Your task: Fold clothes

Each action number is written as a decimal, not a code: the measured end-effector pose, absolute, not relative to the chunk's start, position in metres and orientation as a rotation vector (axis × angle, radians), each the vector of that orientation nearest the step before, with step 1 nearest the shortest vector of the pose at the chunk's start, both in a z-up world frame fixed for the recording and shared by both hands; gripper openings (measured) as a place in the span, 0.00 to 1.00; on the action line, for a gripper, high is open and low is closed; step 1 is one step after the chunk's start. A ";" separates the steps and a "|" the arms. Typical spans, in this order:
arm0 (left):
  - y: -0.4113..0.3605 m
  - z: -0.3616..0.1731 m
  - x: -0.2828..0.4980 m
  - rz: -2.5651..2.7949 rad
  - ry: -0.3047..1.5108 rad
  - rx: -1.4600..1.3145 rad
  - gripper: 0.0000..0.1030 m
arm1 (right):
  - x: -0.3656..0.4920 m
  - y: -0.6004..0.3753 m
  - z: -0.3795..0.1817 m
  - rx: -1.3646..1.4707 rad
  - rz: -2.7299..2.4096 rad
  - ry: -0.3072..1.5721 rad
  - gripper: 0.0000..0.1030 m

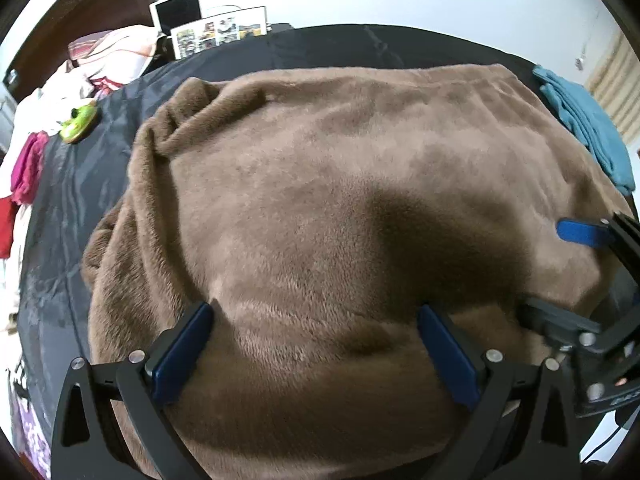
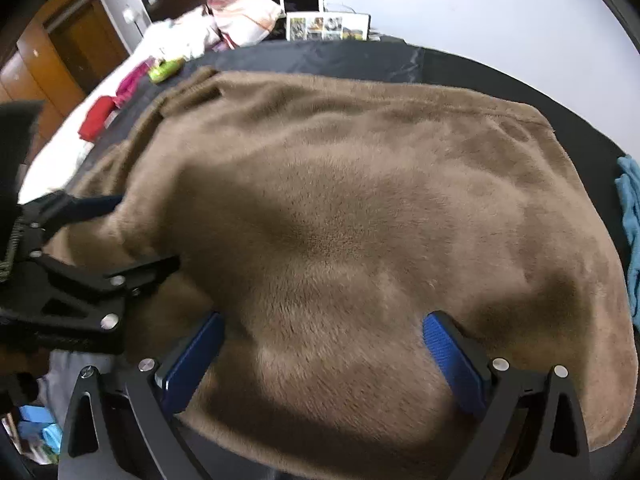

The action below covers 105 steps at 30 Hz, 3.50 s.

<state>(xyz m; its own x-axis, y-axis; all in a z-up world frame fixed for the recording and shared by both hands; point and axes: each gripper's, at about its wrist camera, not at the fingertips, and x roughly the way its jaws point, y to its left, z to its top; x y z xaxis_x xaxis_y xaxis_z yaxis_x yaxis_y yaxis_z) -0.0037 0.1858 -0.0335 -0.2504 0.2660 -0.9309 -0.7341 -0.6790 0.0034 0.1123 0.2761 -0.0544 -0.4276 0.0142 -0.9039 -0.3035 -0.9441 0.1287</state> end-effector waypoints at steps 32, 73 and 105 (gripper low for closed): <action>0.269 -0.039 0.040 1.919 0.616 -1.367 0.99 | 0.243 0.410 -0.085 -1.129 2.295 1.375 0.99; 0.238 -0.020 0.004 1.786 0.442 -1.374 1.00 | 0.154 0.356 0.016 -0.956 2.408 1.034 0.33; -0.024 -0.019 -0.139 1.635 -0.494 -1.571 1.00 | -0.005 0.028 -0.012 -1.270 2.835 -0.028 0.29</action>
